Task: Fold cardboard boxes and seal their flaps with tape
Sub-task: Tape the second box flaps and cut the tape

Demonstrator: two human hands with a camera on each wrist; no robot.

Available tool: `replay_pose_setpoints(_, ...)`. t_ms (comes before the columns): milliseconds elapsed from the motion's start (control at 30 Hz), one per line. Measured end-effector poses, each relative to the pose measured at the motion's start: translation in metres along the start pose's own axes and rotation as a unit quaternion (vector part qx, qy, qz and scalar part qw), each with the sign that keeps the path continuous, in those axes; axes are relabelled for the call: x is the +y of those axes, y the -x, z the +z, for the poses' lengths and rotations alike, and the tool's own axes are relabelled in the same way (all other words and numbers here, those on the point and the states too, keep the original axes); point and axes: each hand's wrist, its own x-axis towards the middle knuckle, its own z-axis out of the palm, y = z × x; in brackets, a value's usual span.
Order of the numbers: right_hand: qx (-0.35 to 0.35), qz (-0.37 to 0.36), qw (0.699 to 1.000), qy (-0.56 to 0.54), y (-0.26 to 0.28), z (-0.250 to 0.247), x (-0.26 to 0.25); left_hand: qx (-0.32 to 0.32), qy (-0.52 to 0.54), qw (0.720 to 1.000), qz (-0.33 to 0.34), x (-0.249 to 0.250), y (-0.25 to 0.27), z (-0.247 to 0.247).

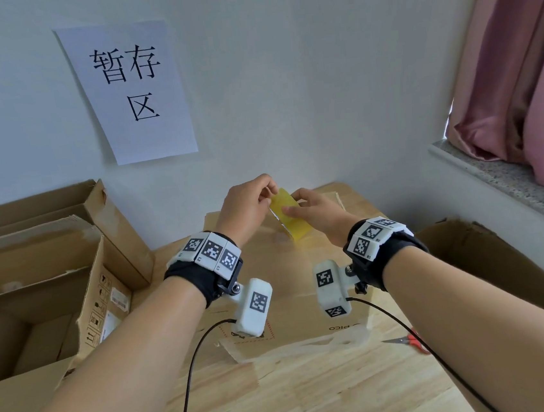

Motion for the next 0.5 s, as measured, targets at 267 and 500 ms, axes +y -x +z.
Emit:
replay_pose_setpoints(267,0.002,-0.001,1.000,0.015,0.002,0.001,-0.003,-0.080,-0.168,0.979,0.084,0.002,-0.014,-0.009)
replay_pose_setpoints(500,-0.007,0.004,1.000,0.012,0.005,0.002,-0.005,-0.120,-0.210,0.964,0.115,0.005,-0.021,-0.019)
